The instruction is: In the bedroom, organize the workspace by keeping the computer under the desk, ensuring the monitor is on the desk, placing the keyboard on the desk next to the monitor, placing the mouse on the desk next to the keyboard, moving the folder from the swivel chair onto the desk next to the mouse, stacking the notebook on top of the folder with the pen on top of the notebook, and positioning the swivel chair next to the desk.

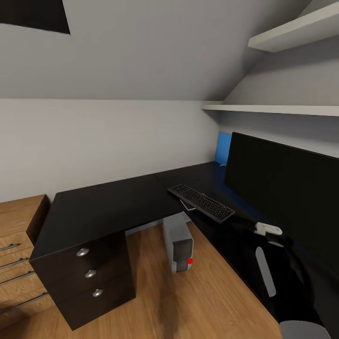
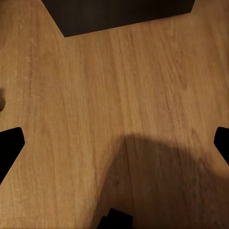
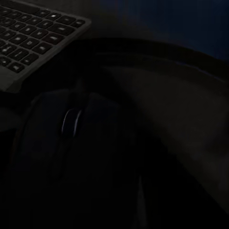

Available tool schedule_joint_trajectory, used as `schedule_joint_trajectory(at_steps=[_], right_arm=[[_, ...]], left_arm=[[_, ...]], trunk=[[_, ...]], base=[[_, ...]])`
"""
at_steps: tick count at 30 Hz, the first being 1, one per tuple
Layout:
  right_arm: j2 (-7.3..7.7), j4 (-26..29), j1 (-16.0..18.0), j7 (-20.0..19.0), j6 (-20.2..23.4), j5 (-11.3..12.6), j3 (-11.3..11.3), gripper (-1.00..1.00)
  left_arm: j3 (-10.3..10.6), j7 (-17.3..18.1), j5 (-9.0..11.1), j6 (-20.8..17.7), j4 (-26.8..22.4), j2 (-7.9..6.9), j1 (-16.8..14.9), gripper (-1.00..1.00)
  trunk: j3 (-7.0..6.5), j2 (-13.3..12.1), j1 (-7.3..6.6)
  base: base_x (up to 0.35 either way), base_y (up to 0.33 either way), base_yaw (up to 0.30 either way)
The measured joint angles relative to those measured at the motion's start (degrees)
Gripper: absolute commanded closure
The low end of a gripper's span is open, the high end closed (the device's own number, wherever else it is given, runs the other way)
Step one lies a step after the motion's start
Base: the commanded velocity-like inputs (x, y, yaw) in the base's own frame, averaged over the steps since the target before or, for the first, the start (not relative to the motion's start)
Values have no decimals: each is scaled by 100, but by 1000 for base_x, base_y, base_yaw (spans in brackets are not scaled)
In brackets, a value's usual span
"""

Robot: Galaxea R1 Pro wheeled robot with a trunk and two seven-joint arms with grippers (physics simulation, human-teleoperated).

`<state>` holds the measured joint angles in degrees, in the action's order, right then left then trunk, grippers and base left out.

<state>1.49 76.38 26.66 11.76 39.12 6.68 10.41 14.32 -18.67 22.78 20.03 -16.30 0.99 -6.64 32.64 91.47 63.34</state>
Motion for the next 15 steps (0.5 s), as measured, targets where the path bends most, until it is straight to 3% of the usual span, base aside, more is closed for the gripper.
schedule_joint_trajectory(at_steps=[5, 11, 15], right_arm=[[-244, 375, -122, 16, -12, -33, -105, 100], [-284, 422, -137, 18, -14, -54, -305, 100], [-281, 431, -155, 16, -17, -56, -319, 100]], left_arm=[[-3, -2, 0, -8, 0, -2, 1, -100], [-5, -2, -7, -5, 1, -1, 1, -100], [-5, -1, -9, -4, 2, 0, 0, -100]], trunk=[[-2, 0, 0], [-3, 0, 0], [-3, 0, 0]], base=[[0, 0, 146], [0, 0, 236], [0, 0, 62]])
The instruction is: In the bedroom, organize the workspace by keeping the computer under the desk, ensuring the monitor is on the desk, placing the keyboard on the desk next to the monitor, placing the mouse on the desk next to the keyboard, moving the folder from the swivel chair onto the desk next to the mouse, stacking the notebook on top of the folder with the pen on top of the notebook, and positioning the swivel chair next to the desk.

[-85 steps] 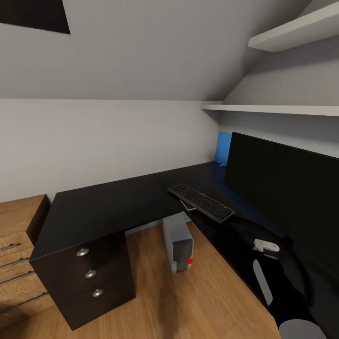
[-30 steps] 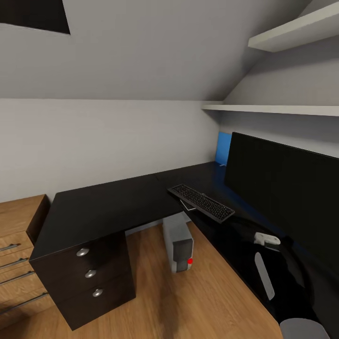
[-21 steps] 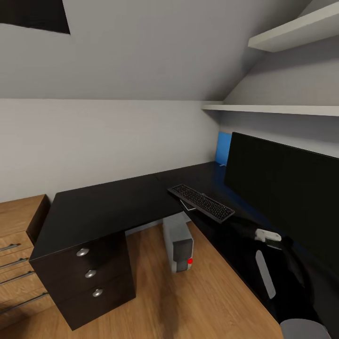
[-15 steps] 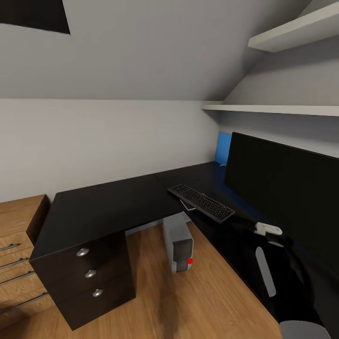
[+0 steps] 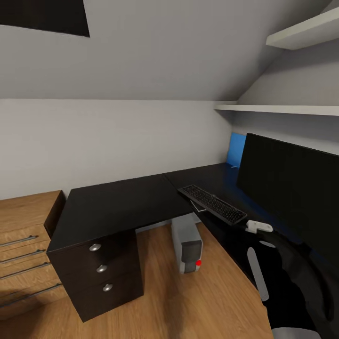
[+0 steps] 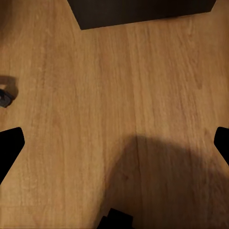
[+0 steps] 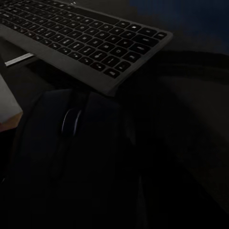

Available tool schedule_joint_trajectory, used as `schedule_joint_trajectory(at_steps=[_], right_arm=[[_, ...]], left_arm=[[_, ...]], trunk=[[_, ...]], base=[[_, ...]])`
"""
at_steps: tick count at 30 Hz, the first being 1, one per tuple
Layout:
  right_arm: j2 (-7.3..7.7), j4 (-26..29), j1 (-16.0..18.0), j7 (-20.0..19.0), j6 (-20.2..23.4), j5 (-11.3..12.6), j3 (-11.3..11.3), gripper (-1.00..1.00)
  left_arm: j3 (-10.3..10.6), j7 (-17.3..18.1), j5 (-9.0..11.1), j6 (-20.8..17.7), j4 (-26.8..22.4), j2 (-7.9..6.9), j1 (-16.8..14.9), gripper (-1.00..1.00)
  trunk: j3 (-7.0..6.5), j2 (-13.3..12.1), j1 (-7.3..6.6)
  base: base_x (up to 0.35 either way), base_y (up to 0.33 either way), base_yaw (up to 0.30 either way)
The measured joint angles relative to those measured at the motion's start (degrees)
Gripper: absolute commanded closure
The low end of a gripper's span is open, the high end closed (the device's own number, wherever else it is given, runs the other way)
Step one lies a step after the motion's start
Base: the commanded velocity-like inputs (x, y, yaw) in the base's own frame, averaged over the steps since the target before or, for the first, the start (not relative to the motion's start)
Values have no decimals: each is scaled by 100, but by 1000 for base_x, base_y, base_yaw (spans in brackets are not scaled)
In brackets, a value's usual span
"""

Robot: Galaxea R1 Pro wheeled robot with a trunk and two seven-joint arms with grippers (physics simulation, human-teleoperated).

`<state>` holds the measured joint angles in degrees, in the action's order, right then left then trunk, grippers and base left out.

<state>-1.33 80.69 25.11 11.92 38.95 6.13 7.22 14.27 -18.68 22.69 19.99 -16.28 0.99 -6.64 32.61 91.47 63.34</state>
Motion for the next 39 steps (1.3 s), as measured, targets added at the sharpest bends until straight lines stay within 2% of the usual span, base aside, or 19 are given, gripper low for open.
schedule_joint_trajectory(at_steps=[8, 15, 21, 29, 39], right_arm=[[23, 11, -137, -18, -40, -132, -190, 100], [-8, 55, -141, -6, -35, -132, -221, 100], [-14, 47, -141, 6, -47, -149, -235, 100], [-14, 43, -141, 6, -54, -148, -327, 100], [-14, 34, -140, 15, -57, -154, -435, 100]], left_arm=[[0, 0, 1, 1, 0, -1, 0, -100], [0, 0, 2, -3, -2, -1, 1, -100], [0, -3, 0, 1, -2, -9, 1, -100], [7, 4, -1, 3, -2, -10, 1, -100], [3, 23, 3, 3, -2, -18, 1, -100]], trunk=[[0, 0, 0], [0, 0, 0], [0, 0, 0], [0, 0, 0], [0, 0, 0]], base=[[0, 0, 7], [0, 0, 43], [0, 45, 273], [0, 238, 275], [0, 30, 275]])
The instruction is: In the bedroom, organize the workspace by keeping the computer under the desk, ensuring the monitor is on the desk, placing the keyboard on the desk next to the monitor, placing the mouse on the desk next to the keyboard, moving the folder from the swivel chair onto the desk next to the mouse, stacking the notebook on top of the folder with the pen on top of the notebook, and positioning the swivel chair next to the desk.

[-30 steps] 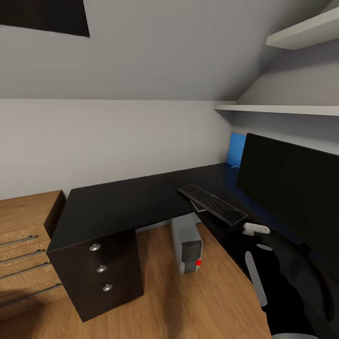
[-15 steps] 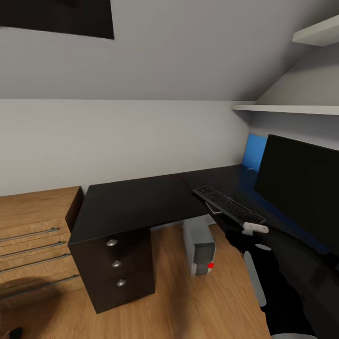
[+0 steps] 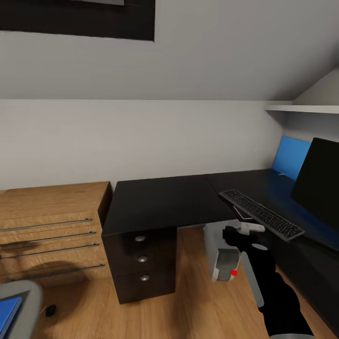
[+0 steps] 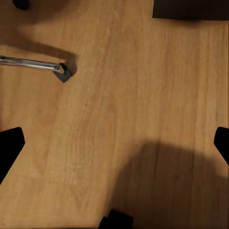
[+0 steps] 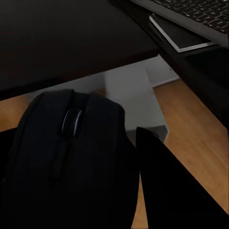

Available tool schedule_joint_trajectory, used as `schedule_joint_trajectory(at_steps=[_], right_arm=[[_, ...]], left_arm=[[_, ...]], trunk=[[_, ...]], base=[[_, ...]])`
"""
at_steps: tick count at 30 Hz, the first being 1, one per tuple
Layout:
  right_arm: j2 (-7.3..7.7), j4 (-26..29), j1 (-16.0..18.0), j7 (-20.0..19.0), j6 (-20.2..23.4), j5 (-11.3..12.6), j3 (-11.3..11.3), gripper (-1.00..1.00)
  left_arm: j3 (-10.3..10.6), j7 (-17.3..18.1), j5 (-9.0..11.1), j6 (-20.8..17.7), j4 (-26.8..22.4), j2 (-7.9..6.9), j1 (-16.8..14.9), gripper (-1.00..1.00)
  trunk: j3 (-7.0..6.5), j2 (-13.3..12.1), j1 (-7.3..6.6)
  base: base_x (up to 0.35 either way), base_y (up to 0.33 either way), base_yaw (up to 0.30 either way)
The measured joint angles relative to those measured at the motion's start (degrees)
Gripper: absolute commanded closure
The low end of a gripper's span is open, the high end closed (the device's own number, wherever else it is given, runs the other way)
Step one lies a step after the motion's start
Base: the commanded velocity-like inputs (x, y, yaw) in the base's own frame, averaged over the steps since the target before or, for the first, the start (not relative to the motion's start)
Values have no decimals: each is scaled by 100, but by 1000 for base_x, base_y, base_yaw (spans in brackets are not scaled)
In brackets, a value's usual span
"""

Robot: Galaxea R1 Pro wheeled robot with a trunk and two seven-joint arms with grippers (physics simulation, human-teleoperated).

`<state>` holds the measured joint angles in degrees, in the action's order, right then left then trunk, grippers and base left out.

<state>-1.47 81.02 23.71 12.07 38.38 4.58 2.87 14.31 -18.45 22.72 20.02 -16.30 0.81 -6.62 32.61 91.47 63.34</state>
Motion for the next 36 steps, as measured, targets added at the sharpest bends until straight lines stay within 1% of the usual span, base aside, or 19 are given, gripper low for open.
schedule_joint_trajectory(at_steps=[4, 6, 10, 12, 14, 15, 17, 18, 19, 20, 21, 22, 25, 28, 29, 30, 31, 32, 36], right_arm=[[0, -12, 0, 6, -2, -1, -121, 100], [4, -14, 0, 10, -4, -6, -223, 100], [6, -20, 0, 8, -5, -10, -278, 100], [7, -22, 0, 7, -5, -12, -288, 100], [7, -23, 0, 6, -5, -13, -294, 100], [7, -24, 0, 7, -5, -11, -294, 100], [7, -19, 0, 7, -2, -13, -295, 100], [8, -17, -1, 7, -3, -16, -294, 100], [8, -17, -1, 7, -3, -16, -293, 100], [8, -12, -1, 4, -5, -16, -290, 100], [9, -9, -1, 2, -5, -18, -289, 100], [9, -9, -1, 1, -5, -16, -289, 100], [8, -29, -1, -4, -5, -17, -294, 100], [7, -44, -1, -7, -5, -14, -296, 100], [7, -49, -2, -9, -8, -6, -295, 100], [8, -54, -2, -12, -13, 3, -294, 100], [8, -56, -1, -13, -16, 4, -292, 100], [8, -86, -1, -12, -53, -3, -294, 100], [0, -239, 0, -16, -85, -6, -325, 100]], left_arm=[[9, 2, -14, 67, 0, 11, 0, -100], [7, 5, -14, 277, -3, 15, 0, -100], [48, 17, -16, 731, -89, 26, 0, -100], [187, -55, -92, 931, -580, 29, -2, -100], [366, -688, -252, 289, -1965, -17, 3, -100], [379, -853, -250, 45, -2208, -33, 7, -100], [433, -1393, -283, -958, -3234, -99, 4, -100], [439, -1485, -277, -1193, -3532, -117, 9, -100], [445, -1604, -282, -1588, -4048, -146, 33, -100], [449, -1728, -227, -2227, -4880, -209, 88, -100], [440, -1766, -225, -2593, -5362, -238, 103, -100], [433, -1779, -219, -2771, -5560, -250, 110, -100], [360, -1826, -234, -3614, -6694, -291, 127, -100], [337, -1837, -223, -3758, -6857, -355, 134, -100], [324, -1839, -221, -3773, -6767, -443, 136, -100], [230, -1843, -219, -3783, -6533, -678, 137, -100], [133, -1845, -212, -3783, -6457, -781, 136, -100], [-142, -1844, -194, -3775, -6399, -887, 136, -100], [-263, -1838, -174, -3759, -6436, -919, 138, -100]], trunk=[[4, 0, 0], [9, 0, 0], [21, 0, 0], [27, 0, 0], [34, 0, 0], [40, 0, 0], [48, 0, 0], [53, 0, 0], [57, 0, 0], [59, 0, 0], [61, 0, 0], [62, 0, 0], [63, 0, 0], [64, 0, 0], [64, 0, 0], [65, -1, 0], [64, 0, 0], [65, 0, 0], [74, 0, 0]], base=[[0, 1, 273], [0, 0, 268], [0, 0, 264], [0, 0, 247], [0, 0, 203], [0, 0, 172], [0, 0, 137], [0, 0, 102], [0, 0, 42], [0, 0, 27], [0, 0, 21], [0, 0, 14], [0, 0, 5], [0, 0, 1], [0, 0, 0], [0, 0, 0], [0, 0, 114], [0, 0, 162], [0, 0, 213]])
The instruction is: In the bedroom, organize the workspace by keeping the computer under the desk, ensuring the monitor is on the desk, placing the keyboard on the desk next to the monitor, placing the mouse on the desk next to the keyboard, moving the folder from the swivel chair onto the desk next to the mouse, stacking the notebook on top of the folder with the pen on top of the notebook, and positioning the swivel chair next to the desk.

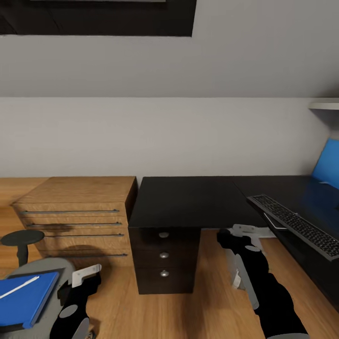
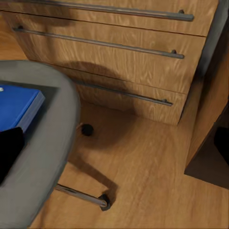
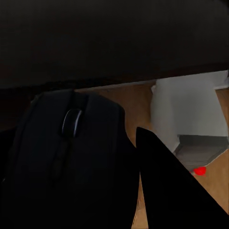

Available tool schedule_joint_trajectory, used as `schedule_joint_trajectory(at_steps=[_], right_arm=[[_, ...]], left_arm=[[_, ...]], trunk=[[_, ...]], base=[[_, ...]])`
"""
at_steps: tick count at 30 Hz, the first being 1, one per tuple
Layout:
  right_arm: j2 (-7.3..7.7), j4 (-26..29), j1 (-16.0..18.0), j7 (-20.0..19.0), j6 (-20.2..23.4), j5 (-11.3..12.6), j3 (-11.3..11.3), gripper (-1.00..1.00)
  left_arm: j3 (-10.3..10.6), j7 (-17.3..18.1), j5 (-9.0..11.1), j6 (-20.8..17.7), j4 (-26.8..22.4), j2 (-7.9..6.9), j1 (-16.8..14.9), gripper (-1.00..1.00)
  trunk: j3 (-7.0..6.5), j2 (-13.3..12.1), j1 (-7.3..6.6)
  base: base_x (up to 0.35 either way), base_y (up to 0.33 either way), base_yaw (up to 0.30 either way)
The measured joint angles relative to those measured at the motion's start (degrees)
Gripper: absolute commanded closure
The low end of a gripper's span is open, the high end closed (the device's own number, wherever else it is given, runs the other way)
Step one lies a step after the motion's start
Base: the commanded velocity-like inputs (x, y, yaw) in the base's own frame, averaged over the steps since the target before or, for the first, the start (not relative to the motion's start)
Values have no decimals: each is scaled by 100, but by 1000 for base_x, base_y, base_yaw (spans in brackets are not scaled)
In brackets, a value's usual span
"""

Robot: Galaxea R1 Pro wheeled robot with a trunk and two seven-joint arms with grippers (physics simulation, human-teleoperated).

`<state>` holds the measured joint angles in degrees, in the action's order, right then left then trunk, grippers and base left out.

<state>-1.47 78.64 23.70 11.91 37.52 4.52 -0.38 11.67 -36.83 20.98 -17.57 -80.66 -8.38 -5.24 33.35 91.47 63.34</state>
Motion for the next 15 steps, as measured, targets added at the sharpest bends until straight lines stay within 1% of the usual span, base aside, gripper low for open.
schedule_joint_trajectory(at_steps=[4, 6, 10, 14, 15], right_arm=[[-3, -46, 0, -2, -7, -4, -49, 100], [-2, -54, 0, -3, -8, -3, -57, 100], [-2, -58, 0, -3, -10, -4, -65, 100], [-2, -56, 0, -3, -10, 4, -105, 100], [-2, -51, 0, -5, -10, 6, -138, 100]], left_arm=[[-13, 8, 4, 2, -93, -1, 1, -100], [-14, 10, 8, 1, -109, 1, -1, -100], [35, 12, 12, -1, -112, 1, 1, -100], [215, 6, 10, 4, -114, 2, 3, -100], [236, 5, 8, 4, -116, 1, 3, -100]], trunk=[[13, 0, 0], [20, -1, -1], [34, 0, -3], [48, 0, -3], [51, 0, -3]], base=[[7, 8, 240], [121, 123, 245], [209, 205, 247], [240, 234, 241], [247, 241, 64]])
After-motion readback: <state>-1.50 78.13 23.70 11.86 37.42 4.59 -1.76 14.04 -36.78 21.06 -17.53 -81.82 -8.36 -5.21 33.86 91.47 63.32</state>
